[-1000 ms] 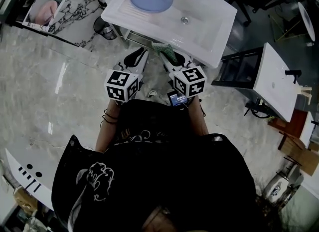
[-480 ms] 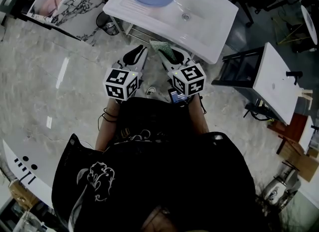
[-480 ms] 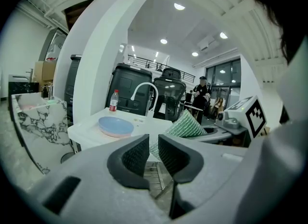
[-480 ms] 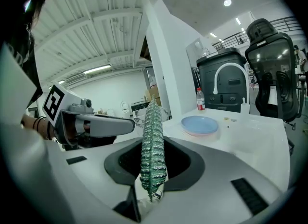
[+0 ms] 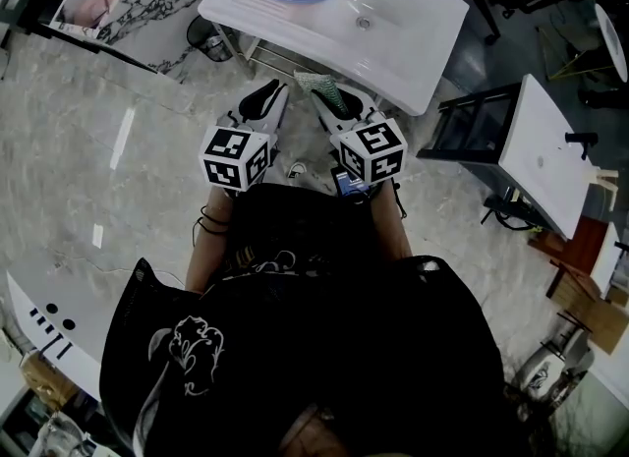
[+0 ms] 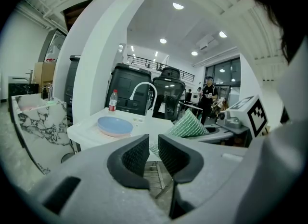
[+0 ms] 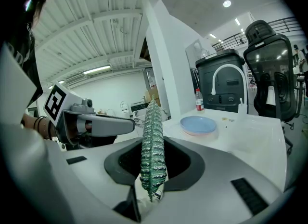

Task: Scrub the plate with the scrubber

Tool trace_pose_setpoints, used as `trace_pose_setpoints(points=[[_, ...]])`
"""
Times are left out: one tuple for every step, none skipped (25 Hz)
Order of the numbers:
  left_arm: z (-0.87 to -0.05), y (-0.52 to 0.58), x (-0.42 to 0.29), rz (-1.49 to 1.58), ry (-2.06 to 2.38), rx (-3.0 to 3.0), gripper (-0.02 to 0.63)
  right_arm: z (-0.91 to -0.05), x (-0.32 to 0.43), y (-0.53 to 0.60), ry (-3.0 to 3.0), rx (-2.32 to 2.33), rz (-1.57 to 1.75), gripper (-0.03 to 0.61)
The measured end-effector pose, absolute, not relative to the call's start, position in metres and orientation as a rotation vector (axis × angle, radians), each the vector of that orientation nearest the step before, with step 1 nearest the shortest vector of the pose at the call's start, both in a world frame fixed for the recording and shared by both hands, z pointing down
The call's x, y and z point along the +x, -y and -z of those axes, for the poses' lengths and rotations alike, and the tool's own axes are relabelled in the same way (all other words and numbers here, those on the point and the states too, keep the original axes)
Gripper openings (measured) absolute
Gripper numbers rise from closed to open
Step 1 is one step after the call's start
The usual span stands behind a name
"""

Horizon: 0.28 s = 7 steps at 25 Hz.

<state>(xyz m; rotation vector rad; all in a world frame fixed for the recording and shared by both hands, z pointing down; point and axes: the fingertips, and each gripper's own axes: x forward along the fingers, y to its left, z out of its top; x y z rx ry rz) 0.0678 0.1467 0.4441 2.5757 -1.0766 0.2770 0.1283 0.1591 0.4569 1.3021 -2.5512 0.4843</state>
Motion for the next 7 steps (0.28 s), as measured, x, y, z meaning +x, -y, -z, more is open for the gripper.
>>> trace_pose_setpoints(points=[[-0.4449, -0.147, 0.068, -0.283, 1.075, 2.576, 0.061, -0.4571, 0.1288, -0.1596, 2.551, 1.306, -0.487, 0.089], [-0.4456, -0.1472, 0.0686, -0.288, 1.073, 2.577, 0.061, -0.4571, 0.1296, -0.1598, 2.551, 1.31, -0.489, 0.089], [-0.446, -0.1472, 0.0697, -0.291, 1.071, 2.578, 0.061, -0.457, 0.1311, -0.1596, 2.55, 1.313, -0.488, 0.089], [-0.4461, -0.147, 0.0712, -0.293, 1.068, 2.58, 0.061, -0.4568, 0.1329, -0.1591, 2.549, 1.317, -0.486, 0.089], [-0.4461, -0.1468, 0.0728, -0.295, 1.066, 2.581, 0.061, -0.4564, 0.1347, -0.1584, 2.548, 1.32, -0.484, 0.089], [-0.4461, -0.1466, 0.0744, -0.298, 1.064, 2.583, 0.061, -0.4558, 0.1365, -0.1576, 2.548, 1.323, -0.481, 0.089], [-0.4461, -0.1465, 0.0761, -0.3, 1.062, 2.585, 0.061, -0.4552, 0.1383, -0.1569, 2.549, 1.326, -0.479, 0.089]])
